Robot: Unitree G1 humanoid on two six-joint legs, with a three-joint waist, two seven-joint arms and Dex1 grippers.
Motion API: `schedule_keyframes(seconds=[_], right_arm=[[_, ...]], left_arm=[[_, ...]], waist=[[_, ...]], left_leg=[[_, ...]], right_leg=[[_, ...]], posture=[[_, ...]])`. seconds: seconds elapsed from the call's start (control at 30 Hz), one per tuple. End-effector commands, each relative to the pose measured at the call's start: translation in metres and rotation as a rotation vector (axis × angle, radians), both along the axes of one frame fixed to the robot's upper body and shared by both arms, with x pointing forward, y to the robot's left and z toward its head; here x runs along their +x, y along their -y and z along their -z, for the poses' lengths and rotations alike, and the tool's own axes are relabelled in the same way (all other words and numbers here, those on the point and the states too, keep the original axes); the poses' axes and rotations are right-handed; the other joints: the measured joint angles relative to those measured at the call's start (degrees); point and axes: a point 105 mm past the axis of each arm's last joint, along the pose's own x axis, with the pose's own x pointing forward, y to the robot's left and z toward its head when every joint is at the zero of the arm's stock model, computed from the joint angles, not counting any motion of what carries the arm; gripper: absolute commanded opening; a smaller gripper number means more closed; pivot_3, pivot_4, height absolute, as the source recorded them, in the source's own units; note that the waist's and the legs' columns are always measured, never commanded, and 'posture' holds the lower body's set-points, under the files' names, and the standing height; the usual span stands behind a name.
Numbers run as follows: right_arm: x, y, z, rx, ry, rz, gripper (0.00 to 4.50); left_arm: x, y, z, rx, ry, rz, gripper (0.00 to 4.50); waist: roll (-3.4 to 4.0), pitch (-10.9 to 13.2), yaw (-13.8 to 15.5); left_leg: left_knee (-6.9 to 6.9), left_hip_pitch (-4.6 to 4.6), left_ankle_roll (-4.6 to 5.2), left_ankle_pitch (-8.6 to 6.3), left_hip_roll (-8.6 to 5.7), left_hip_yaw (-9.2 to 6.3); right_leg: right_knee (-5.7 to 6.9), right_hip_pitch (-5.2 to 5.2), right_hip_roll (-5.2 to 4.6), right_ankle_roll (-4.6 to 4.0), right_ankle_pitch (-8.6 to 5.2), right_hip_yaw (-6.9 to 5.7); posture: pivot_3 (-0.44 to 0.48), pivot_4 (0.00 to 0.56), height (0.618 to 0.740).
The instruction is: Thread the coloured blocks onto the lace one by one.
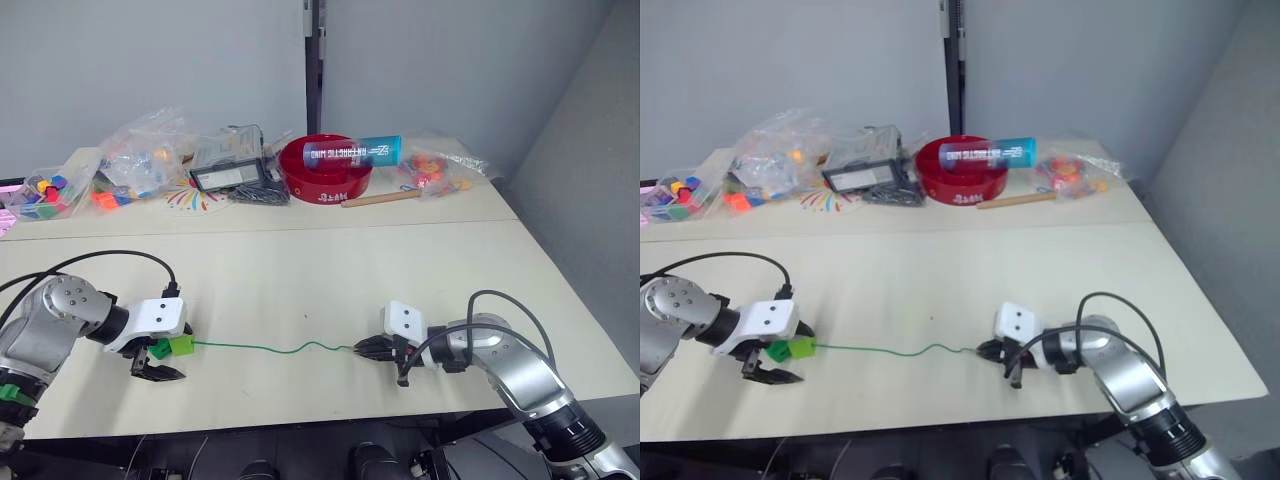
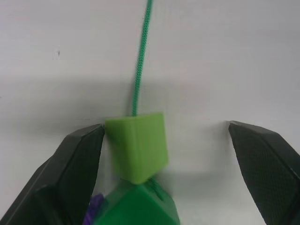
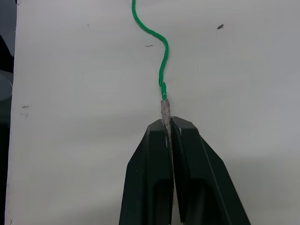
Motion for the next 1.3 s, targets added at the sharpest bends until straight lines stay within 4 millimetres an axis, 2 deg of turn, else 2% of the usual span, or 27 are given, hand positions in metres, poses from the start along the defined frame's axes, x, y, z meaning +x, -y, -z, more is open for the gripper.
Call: schedule_keyframes(seconds=[0.03, 0.17, 0.37, 0.43, 0.57, 0.77, 0.87, 1.1, 1.13, 1.3], right_arm=[[0.001, -0.008, -0.012, 0.025, 0.043, -0.014, 0.0], [0.0, -0.012, -0.012, 0.041, 0.043, -0.005, 0.0], [-0.003, -0.015, -0.011, 0.053, 0.04, 0.01, 0.0], [-0.005, -0.016, -0.009, 0.056, 0.035, 0.017, 0.0], [-0.005, -0.017, -0.01, 0.06, 0.035, 0.021, 0.0], [-0.006, -0.018, -0.01, 0.063, 0.035, 0.027, 0.0], [-0.005, -0.018, -0.011, 0.064, 0.035, 0.029, 0.0], [-0.002, -0.009, -0.012, 0.037, 0.045, 0.032, 0.0], [-0.001, -0.006, -0.012, 0.027, 0.046, 0.031, 0.0], [-0.003, 0.012, -0.01, -0.017, 0.045, 0.021, 0.0]], left_arm=[[0.0, -0.007, -0.01, 0.129, -0.016, -0.02, 4.41], [0.01, -0.005, -0.01, 0.216, 0.007, -0.025, 4.41], [0.021, 0.01, -0.004, 0.241, 0.039, 0.015, 4.41], [0.023, 0.021, -0.003, 0.231, 0.045, 0.032, 4.41], [0.022, 0.026, -0.001, 0.248, 0.047, 0.046, 4.41], [0.015, 0.027, 0.012, 0.267, 0.024, 0.036, 4.41], [0.012, 0.028, 0.014, 0.266, 0.008, 0.034, 3.68], [0.007, 0.021, 0.015, 0.284, 0.001, 0.017, 1.38], [0.008, 0.02, 0.014, 0.287, 0.004, 0.013, 1.27], [0.013, 0.013, 0.013, 0.299, 0.02, -0.011, 1.26]], waist=[[-0.02, 0.01, 0.02], [-0.07, 0.04, 0.12], [-0.1, 0.06, 0.34], [-0.1, 0.06, 0.56], [-0.1, 0.06, 1.28], [-0.04, 0.03, 1.37], [0.06, -0.03, 1.35], [0.12, -0.06, 1.41], [0.12, -0.06, 1.41], [0.13, -0.06, 1.4]], left_leg=[[0.0, -0.02, 0.0, 0.0, 0.0, 0.0], [0.0, -0.06, 0.0, 0.0, 0.0, -0.03], [0.02, -0.17, 0.0, 0.0, 0.0, -0.06], [0.02, -0.16, 0.0, 0.0, -0.01, -0.06], [0.06, -0.17, -0.01, 0.01, -0.01, -0.05], [0.07, -0.15, 0.0, 0.01, -0.02, -0.03], [0.07, -0.1, 0.0, 0.01, -0.02, -0.01], [0.07, 0.15, 0.0, 0.01, -0.02, 0.01], [0.07, 0.17, 0.0, 0.0, -0.02, 0.01], [0.06, 0.19, 0.0, 0.0, -0.02, 0.01]], right_leg=[[-0.01, -0.02, 0.0, 0.0, 0.0, 0.0], [-0.02, -0.04, 0.0, -0.01, 0.01, -0.03], [-0.02, -0.1, -0.01, -0.12, 0.07, -0.06], [-0.02, -0.09, -0.01, -0.12, 0.07, -0.06], [-0.01, -0.09, -0.02, -0.12, 0.08, -0.06], [-0.02, -0.08, -0.04, -0.12, 0.08, -0.05], [-0.01, -0.04, -0.04, -0.12, 0.08, -0.04], [0.0, 0.18, -0.04, -0.01, 0.01, -0.02], [0.0, 0.18, -0.04, -0.02, 0.01, -0.01], [0.01, 0.19, -0.04, -0.02, 0.01, -0.01]], posture=[[0.0, 0.15, 0.731], [0.0, 0.15, 0.731], [0.0, 0.15, 0.731], [0.0, 0.15, 0.731], [0.0, 0.15, 0.731], [0.0, 0.15, 0.731], [0.0, 0.15, 0.731], [0.0, 0.15, 0.731], [0.0, 0.15, 0.731], [0.0, 0.15, 0.731]])
